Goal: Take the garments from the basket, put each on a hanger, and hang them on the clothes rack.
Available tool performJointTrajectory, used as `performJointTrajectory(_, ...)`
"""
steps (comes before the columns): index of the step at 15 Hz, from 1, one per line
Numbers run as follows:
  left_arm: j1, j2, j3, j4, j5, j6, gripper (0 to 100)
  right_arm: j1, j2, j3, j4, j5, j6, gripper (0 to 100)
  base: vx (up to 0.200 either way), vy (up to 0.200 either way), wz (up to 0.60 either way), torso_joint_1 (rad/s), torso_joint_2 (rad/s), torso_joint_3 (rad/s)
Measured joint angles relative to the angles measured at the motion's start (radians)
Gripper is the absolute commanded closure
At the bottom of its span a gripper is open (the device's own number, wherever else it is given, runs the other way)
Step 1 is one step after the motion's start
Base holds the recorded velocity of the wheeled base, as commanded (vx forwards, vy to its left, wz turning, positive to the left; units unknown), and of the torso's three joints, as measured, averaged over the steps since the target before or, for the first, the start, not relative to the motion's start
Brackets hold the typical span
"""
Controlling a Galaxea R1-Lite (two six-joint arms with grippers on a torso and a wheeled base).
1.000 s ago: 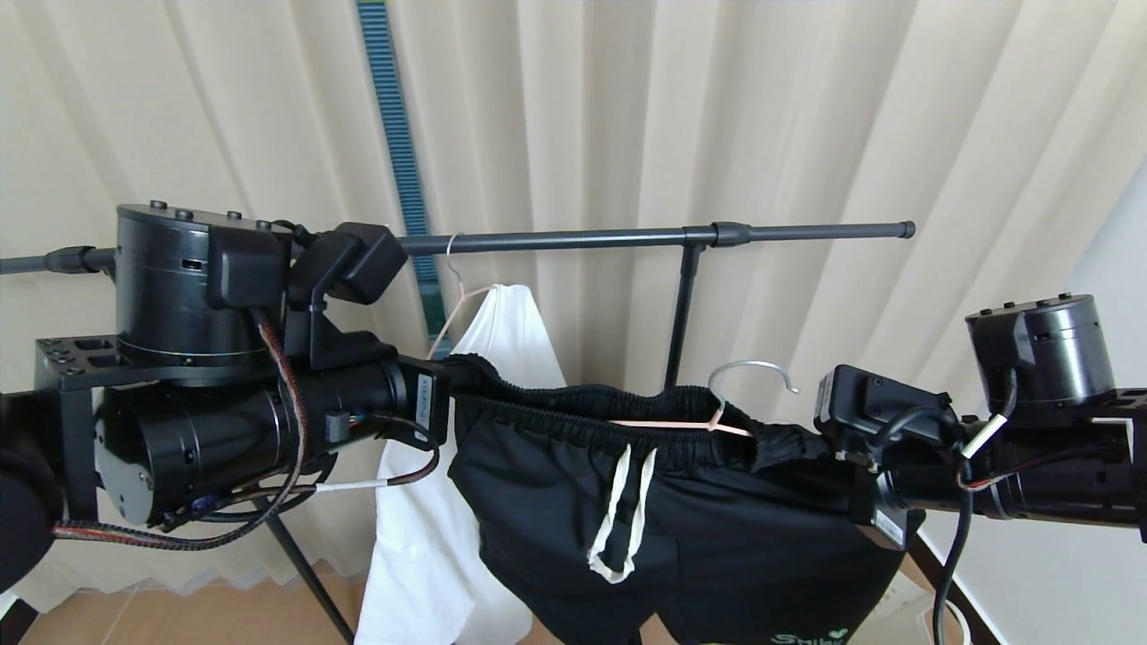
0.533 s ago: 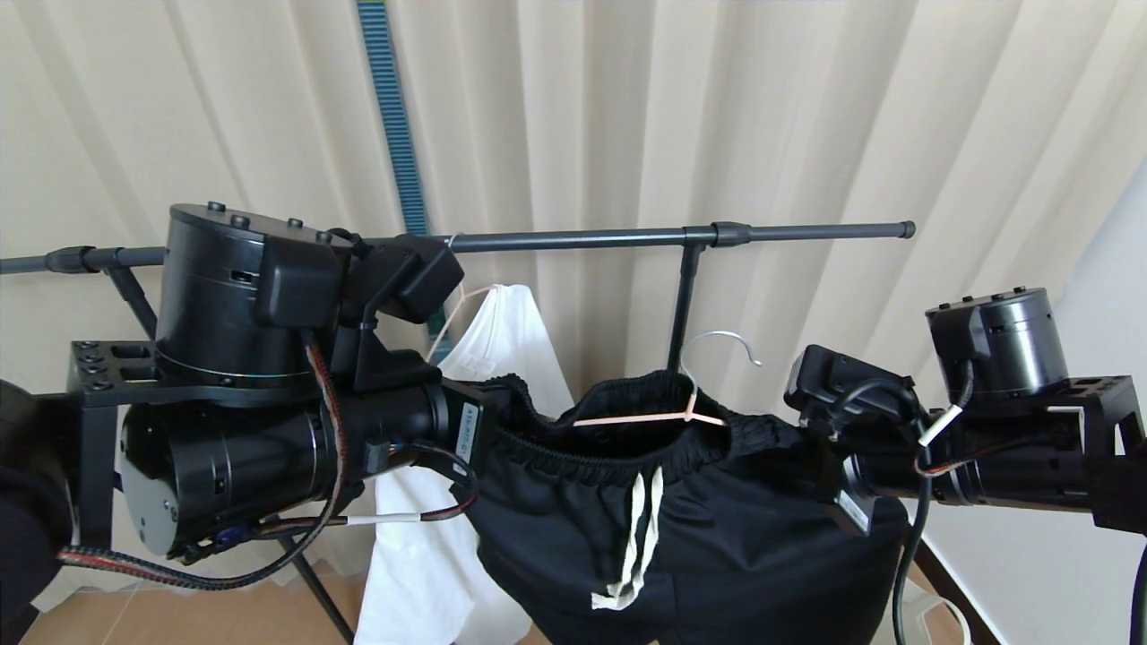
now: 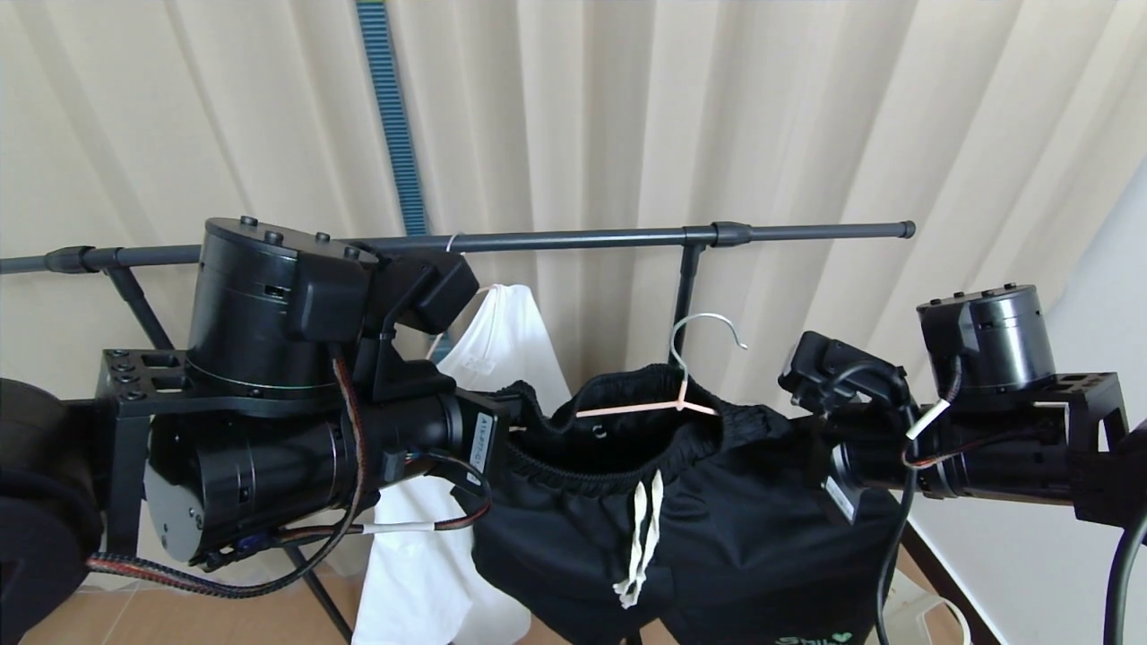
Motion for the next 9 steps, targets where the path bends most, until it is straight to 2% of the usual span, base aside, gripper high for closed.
performJointTrajectory(9,-0.002,0.01,-0.003,0.023,0.0,-0.066,100,0.011,-0.008,-0.026,-0.093,0.021,0.139,100,0.0,0.0,0.0,0.0,0.0,0.0)
